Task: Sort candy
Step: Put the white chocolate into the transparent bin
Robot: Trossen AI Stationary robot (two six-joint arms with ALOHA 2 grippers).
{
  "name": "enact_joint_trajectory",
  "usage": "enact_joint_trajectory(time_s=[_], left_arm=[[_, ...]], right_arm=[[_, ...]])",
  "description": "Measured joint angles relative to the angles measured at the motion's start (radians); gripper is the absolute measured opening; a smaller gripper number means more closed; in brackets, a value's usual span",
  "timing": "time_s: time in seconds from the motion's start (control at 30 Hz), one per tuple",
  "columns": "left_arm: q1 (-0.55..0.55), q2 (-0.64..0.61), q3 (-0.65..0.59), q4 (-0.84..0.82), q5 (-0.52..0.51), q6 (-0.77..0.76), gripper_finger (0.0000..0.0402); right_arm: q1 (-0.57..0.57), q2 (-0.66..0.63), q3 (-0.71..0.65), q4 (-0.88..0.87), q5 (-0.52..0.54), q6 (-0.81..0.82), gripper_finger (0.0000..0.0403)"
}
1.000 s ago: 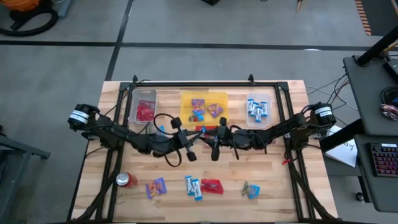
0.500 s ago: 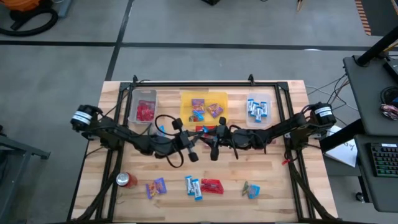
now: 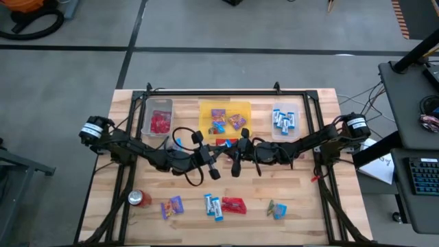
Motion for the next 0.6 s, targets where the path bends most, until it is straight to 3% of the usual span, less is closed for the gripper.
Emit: enact_joint_trajectory(time_s=[0.2, 0.6], left_arm=[[-0.005, -0.022, -0.005, -0.009, -0.002, -0.015, 0.0010], [-0.013, -0.044, -0.007, -0.067, -0.029, -0.009, 0.0106]], right_arm=[[0.000, 0.000, 0.002, 0.007, -0.007, -0.001, 0.0015], [0.000, -0.005, 0.002, -0.023, 0.027, -0.002, 0.0013]])
